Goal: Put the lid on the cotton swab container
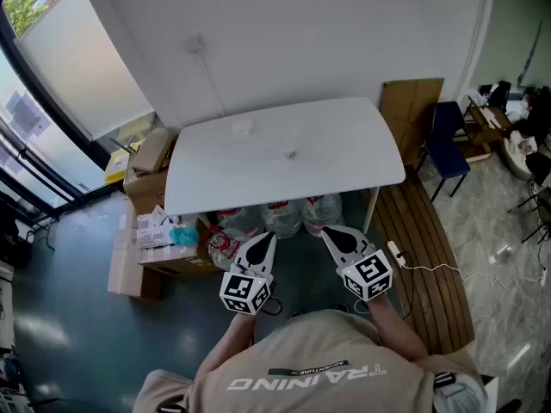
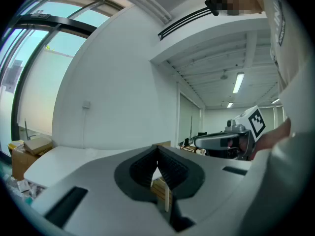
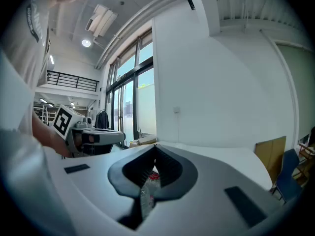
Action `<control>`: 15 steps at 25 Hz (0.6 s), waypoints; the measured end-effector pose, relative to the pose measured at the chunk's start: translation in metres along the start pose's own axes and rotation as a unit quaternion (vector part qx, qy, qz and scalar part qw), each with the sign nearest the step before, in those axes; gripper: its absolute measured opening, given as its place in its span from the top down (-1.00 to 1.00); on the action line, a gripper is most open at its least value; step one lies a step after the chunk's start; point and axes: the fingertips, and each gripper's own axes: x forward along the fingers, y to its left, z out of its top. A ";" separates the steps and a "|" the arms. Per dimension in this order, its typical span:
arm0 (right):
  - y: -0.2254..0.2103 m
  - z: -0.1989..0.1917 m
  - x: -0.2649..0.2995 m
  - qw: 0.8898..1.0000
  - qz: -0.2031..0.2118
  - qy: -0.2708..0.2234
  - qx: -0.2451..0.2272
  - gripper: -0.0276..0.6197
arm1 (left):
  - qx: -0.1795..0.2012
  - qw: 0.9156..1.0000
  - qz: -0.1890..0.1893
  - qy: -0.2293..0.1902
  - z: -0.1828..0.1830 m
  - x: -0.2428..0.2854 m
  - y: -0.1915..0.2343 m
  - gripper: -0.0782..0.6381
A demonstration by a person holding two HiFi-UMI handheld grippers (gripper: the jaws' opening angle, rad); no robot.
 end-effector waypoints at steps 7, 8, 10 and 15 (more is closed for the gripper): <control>0.000 -0.007 -0.001 1.000 -0.002 0.015 -0.001 0.86 | -0.014 1.000 0.009 0.012 -0.012 -0.002 0.004 0.74; 0.001 -0.008 0.000 1.000 -0.002 0.018 -0.002 0.86 | -0.016 1.000 0.008 0.014 -0.014 -0.002 0.005 0.75; 0.003 -0.011 0.002 1.000 -0.003 0.024 -0.006 0.86 | -0.016 1.000 0.004 0.015 -0.015 -0.002 0.005 0.74; 0.008 -0.014 0.002 1.000 -0.010 0.016 0.005 0.86 | -0.018 1.000 -0.007 0.021 -0.022 -0.004 0.005 0.75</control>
